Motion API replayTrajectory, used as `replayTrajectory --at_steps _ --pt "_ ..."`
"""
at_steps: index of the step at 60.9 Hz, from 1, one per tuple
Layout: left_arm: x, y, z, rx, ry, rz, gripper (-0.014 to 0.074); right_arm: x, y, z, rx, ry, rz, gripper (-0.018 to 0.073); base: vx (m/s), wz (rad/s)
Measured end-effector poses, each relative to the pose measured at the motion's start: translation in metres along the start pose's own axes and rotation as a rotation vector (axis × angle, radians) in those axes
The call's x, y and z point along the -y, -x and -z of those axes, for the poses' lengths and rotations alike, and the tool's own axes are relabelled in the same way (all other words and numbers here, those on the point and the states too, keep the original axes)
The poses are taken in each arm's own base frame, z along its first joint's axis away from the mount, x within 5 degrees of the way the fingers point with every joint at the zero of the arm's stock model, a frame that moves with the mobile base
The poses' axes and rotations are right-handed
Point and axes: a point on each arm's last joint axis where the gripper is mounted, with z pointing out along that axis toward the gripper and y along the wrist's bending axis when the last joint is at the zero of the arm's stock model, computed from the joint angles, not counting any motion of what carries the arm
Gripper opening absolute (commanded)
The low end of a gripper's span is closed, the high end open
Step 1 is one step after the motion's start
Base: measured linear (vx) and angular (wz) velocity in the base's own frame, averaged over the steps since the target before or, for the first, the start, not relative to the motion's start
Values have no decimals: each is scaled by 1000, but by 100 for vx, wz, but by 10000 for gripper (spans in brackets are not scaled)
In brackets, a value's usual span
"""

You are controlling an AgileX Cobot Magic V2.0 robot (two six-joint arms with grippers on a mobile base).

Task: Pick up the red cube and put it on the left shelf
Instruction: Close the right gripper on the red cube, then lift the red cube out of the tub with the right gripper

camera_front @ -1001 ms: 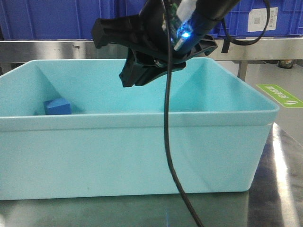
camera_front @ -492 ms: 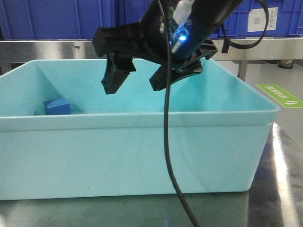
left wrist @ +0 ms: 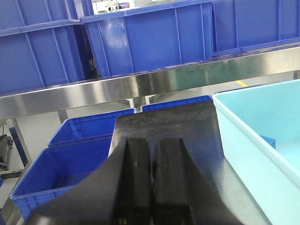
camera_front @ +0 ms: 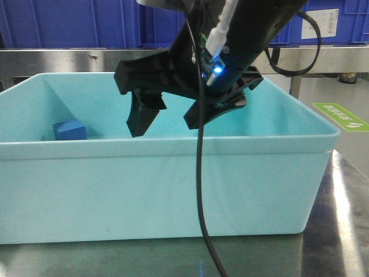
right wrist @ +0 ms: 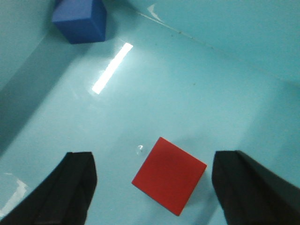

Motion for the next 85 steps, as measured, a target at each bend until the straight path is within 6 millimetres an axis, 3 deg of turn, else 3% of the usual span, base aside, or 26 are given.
replayTrajectory --at_steps 60,69,81,85 --pt "0 0 0 0 0 0 106 5 -16 -35 -82 -21 -4 599 0 0" --pt "0 0 0 0 0 0 106 5 -14 -35 -57 -19 -4 438 -1 4" --pt "0 0 0 0 0 0 106 3 -3 -32 -6 -10 -3 53 -2 9" --pt "0 0 0 0 0 0 106 1 4 -25 31 -3 1 64 0 0"
